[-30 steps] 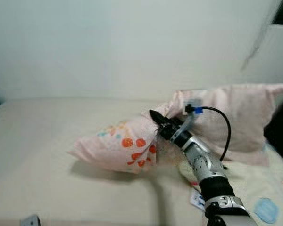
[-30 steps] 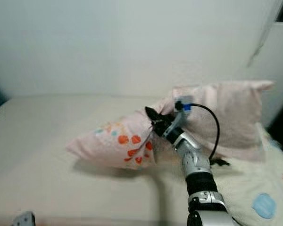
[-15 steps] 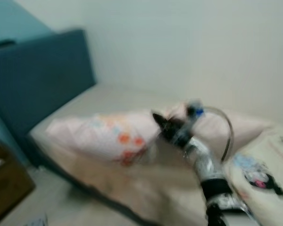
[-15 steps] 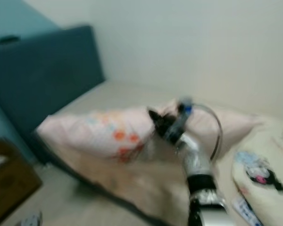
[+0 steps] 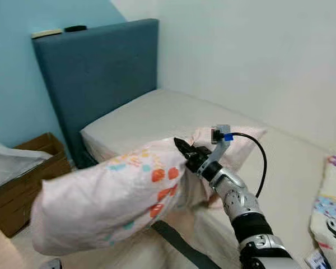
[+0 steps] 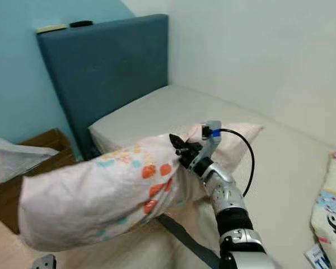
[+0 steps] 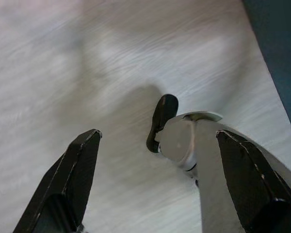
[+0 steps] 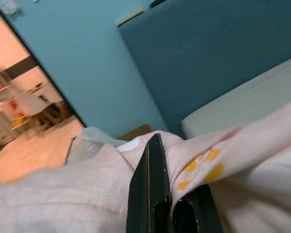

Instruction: Clean up the room

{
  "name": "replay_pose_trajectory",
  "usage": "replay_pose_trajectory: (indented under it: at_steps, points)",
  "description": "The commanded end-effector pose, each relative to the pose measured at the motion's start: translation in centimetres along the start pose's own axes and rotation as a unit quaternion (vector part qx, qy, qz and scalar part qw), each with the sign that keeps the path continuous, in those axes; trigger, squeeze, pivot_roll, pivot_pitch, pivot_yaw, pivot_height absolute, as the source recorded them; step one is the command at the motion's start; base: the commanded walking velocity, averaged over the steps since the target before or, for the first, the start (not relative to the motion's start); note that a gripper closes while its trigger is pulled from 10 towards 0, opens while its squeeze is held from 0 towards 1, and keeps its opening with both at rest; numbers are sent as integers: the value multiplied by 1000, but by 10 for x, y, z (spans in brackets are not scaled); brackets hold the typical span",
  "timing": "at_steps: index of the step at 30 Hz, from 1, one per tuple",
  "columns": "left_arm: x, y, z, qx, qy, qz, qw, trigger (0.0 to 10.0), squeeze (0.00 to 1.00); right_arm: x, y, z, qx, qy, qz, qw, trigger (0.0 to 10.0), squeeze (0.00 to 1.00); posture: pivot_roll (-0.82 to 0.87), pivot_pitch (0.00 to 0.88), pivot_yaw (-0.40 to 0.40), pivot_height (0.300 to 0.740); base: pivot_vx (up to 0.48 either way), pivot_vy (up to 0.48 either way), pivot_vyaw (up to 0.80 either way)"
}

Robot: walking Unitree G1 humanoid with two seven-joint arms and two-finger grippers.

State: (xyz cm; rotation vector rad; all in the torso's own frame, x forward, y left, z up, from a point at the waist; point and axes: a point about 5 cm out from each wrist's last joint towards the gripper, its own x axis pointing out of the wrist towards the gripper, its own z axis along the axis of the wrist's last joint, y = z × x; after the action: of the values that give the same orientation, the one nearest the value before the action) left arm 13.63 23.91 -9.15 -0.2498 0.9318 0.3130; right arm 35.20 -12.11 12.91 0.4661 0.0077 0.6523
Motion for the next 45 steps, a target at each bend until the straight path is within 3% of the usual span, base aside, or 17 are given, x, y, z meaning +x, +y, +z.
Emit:
replay_pose_trajectory:
  at_steps: [1, 14, 21, 45]
  points:
    - [1, -2, 1, 16, 5, -1, 1000, 10000, 0, 1, -1, 17, -19, -42, 3, 999, 10000, 0, 49, 0, -40, 728, 292, -379, 0]
    - [3, -7, 8, -7, -6, 5, 1000, 10000, 0, 2, 3, 19, -34, -46, 15, 998, 10000, 0, 41, 0, -42, 728, 107, -150, 0]
    - [6, -14, 23, -29, -35, -8, 999, 10000, 0, 5, 12, 27, -69, -48, 56, 995, 10000, 0, 34, 0, -49, 728, 0, 0, 0]
    - [10, -31, 41, -24, -68, -29, 997, 10000, 0, 3, 10, 17, -90, -24, 47, 995, 10000, 0, 28, 0, -43, 728, 0, 0, 739]
